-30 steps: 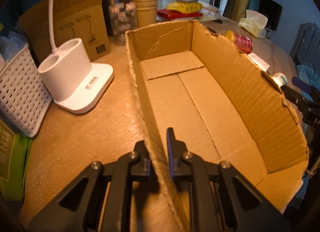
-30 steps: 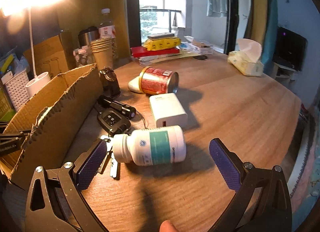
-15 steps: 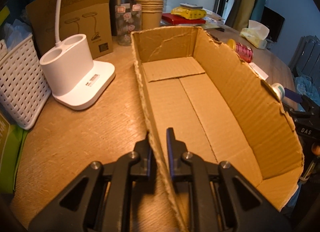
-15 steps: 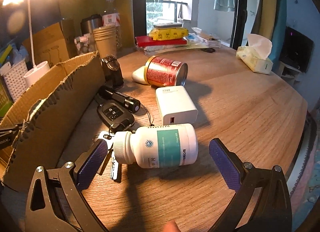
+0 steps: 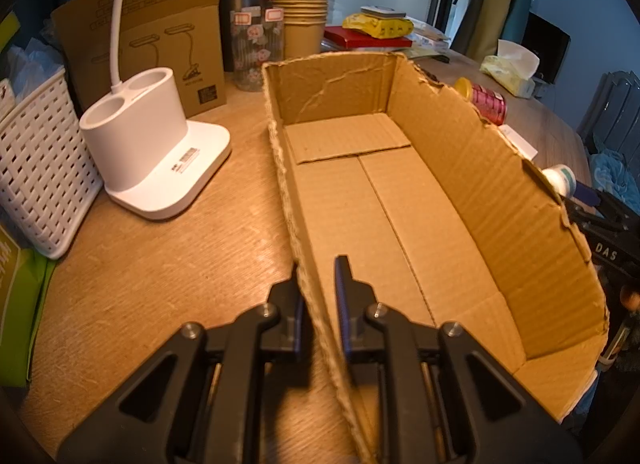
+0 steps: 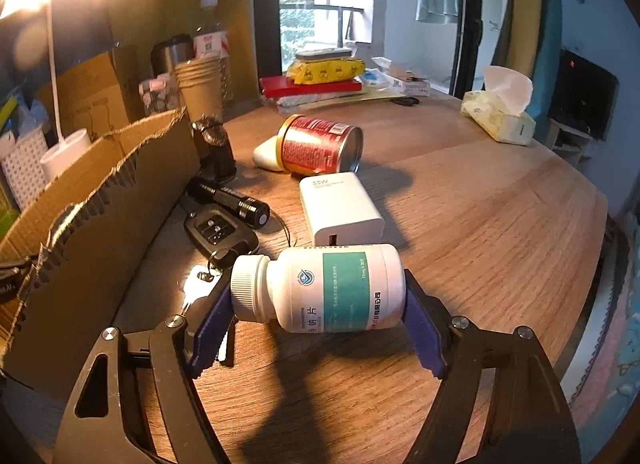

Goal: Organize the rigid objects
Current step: 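Grasp the white pill bottle with the right gripper, then carry the pill bottle into the box and open the right gripper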

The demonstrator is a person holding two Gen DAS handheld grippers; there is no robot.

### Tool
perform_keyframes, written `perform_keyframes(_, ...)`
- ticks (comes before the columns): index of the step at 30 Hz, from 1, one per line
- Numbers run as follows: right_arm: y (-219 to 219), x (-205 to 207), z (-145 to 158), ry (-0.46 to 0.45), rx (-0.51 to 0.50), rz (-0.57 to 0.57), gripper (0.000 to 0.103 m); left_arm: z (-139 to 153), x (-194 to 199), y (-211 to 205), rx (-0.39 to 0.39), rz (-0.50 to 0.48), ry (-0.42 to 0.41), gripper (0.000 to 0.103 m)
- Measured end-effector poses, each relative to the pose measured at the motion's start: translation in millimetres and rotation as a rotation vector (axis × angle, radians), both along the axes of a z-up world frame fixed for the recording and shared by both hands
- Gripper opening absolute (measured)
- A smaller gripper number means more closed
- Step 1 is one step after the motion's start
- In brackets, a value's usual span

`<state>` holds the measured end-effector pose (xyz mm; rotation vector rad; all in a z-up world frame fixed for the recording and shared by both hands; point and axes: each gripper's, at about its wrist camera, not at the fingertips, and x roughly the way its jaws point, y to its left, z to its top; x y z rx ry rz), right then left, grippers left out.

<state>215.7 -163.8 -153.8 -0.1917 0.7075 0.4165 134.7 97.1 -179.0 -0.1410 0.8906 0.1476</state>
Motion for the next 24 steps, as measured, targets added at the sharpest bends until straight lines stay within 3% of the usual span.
perform_keyframes(10,2.7,-25.5,25.0,-0.030,0.074,0.028,0.080,0.2,0.2,0.5,-0.002,0.000,0.001,0.014)
perform_keyframes(19,30.5,-71.4,69.2,-0.122,0.141,0.172,0.080,0.2,0.3,1.0,-0.003,0.001,0.001,0.014)
perform_keyframes(24,50.9,-87.9,78.6,-0.133,0.155,0.251,0.080,0.2,0.1,1.3,-0.003,0.001,0.001,0.014)
